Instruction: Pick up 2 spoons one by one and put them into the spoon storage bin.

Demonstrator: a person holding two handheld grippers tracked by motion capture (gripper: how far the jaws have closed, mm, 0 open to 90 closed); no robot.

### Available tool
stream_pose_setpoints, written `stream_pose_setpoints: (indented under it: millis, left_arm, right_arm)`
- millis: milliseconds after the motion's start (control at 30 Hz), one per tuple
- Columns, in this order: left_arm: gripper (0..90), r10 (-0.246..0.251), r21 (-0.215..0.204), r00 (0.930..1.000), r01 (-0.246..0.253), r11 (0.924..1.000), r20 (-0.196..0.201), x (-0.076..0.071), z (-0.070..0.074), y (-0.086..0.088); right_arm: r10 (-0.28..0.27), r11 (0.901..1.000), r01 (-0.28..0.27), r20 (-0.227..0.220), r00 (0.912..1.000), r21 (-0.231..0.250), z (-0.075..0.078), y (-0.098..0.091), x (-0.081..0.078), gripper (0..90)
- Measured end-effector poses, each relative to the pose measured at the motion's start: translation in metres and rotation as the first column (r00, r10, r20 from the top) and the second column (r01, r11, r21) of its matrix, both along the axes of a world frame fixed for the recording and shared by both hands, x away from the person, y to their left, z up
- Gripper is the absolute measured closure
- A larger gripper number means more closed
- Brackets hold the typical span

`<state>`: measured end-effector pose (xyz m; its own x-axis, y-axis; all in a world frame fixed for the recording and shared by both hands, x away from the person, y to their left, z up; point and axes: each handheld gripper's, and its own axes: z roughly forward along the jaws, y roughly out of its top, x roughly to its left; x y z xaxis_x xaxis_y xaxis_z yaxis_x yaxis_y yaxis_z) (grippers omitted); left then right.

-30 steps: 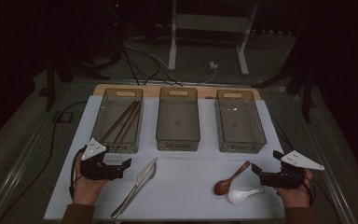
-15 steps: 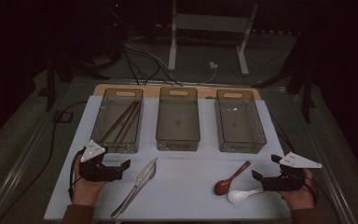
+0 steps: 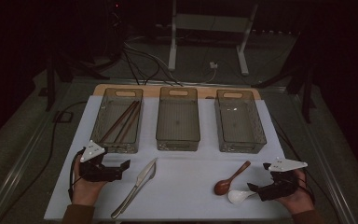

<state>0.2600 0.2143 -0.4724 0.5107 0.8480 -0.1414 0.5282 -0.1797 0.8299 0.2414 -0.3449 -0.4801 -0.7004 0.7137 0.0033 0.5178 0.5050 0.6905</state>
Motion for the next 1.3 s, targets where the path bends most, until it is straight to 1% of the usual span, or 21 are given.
stream_pose_setpoints:
  millis: [33,67,200,333,467,600,700,733,767,833,867,933,967,1000,1033,1133,1233,1300]
  left_arm:
    - [0.6,0.000,0.002,1.0000,0.000,1.0000,-0.002,0.000,0.000,0.000]
    - [0.7,-0.001,0.003,1.0000,0.001,1.0000,-0.004,0.000,0.000,0.000]
    - [0.6,-0.003,0.003,1.0000,0.003,1.0000,-0.005,0.000,-0.001,0.000]
    - [0.6,-0.004,0.004,1.0000,0.004,1.0000,-0.005,0.001,-0.001,-0.001]
    - [0.6,-0.006,0.006,1.0000,0.006,1.0000,-0.008,0.001,-0.001,-0.002]
    - [0.7,-0.006,0.006,0.9999,0.006,1.0000,-0.010,0.001,-0.002,-0.002]
    - [0.6,-0.007,0.009,0.9999,0.007,0.9999,-0.013,0.001,-0.002,-0.002]
    - [0.6,-0.007,0.009,0.9999,0.008,0.9999,-0.014,0.001,-0.002,-0.002]
    - [0.6,-0.007,0.009,0.9999,0.007,0.9999,-0.014,0.001,-0.002,-0.002]
    - [0.7,-0.008,0.010,0.9999,0.008,0.9999,-0.014,0.002,-0.002,-0.003]
    - [0.6,-0.007,0.010,0.9999,0.008,0.9999,-0.014,0.001,-0.002,-0.003]
    - [0.6,-0.006,0.009,0.9999,0.006,0.9999,-0.015,0.002,-0.002,-0.003]
    - [0.7,-0.005,0.010,0.9999,0.006,0.9999,-0.015,0.002,-0.002,-0.003]
    - [0.6,-0.005,0.010,0.9999,0.005,0.9999,-0.015,0.002,-0.002,-0.003]
    - [0.6,-0.006,0.011,0.9999,0.006,0.9999,-0.015,0.002,-0.002,-0.003]
    - [0.6,-0.006,0.011,0.9999,0.006,0.9999,-0.015,0.002,-0.002,-0.003]
    - [0.7,-0.006,0.014,0.9998,0.006,0.9999,-0.017,0.002,-0.002,-0.003]
    - [0.7,-0.005,0.013,0.9998,0.005,0.9999,-0.018,0.002,-0.002,-0.003]
  right_arm:
    - [0.008,0.9999,-0.008,-0.005,1.0000,-0.006,-0.001,0.001,0.000,0.5]
    - [0.017,0.9998,-0.017,-0.009,0.9998,-0.006,-0.001,0.001,-0.001,3.7]
    - [0.047,0.9989,-0.047,-0.029,0.9985,-0.004,-0.004,0.001,-0.004,6.9]
    - [0.083,0.9964,-0.084,-0.063,0.9945,-0.012,-0.009,0.002,-0.008,11.9]
    - [0.119,0.9923,-0.121,-0.084,0.9893,-0.026,-0.013,0.003,-0.011,17.6]
    - [0.170,0.9834,-0.175,-0.091,0.9813,-0.049,-0.017,0.008,-0.014,26.1]
    - [0.205,0.9748,-0.213,-0.102,0.9734,-0.067,-0.020,0.011,-0.015,34.8]
    - [0.212,0.9729,-0.220,-0.104,0.9717,-0.071,-0.020,0.013,-0.015,39.7]
    - [0.222,0.9703,-0.230,-0.109,0.9690,-0.074,-0.021,0.014,-0.015,42.7]
    - [0.235,0.9646,-0.246,-0.112,0.9656,-0.096,-0.023,0.016,-0.015,48.0]
    - [0.245,0.9613,-0.257,-0.114,0.9627,-0.100,-0.024,0.016,-0.015,49.5]
    - [0.253,0.9598,-0.264,-0.116,0.9605,-0.094,-0.023,0.016,-0.016,57.0]
    - [0.259,0.9582,-0.271,-0.120,0.9584,-0.093,-0.023,0.015,-0.016,58.8]
    - [0.255,0.9599,-0.266,-0.126,0.9588,-0.088,-0.022,0.015,-0.016,60.6]
    - [0.257,0.9593,-0.269,-0.126,0.9581,-0.086,-0.022,0.014,-0.016,62.7]
    - [0.266,0.9567,-0.278,-0.128,0.9554,-0.087,-0.021,0.012,-0.016,65.6]
    - [0.273,0.9535,-0.287,-0.143,0.9514,-0.091,-0.021,0.011,-0.017,66.5]
    - [0.290,0.9473,-0.307,-0.168,0.9422,-0.091,-0.022,0.012,-0.017,65.8]
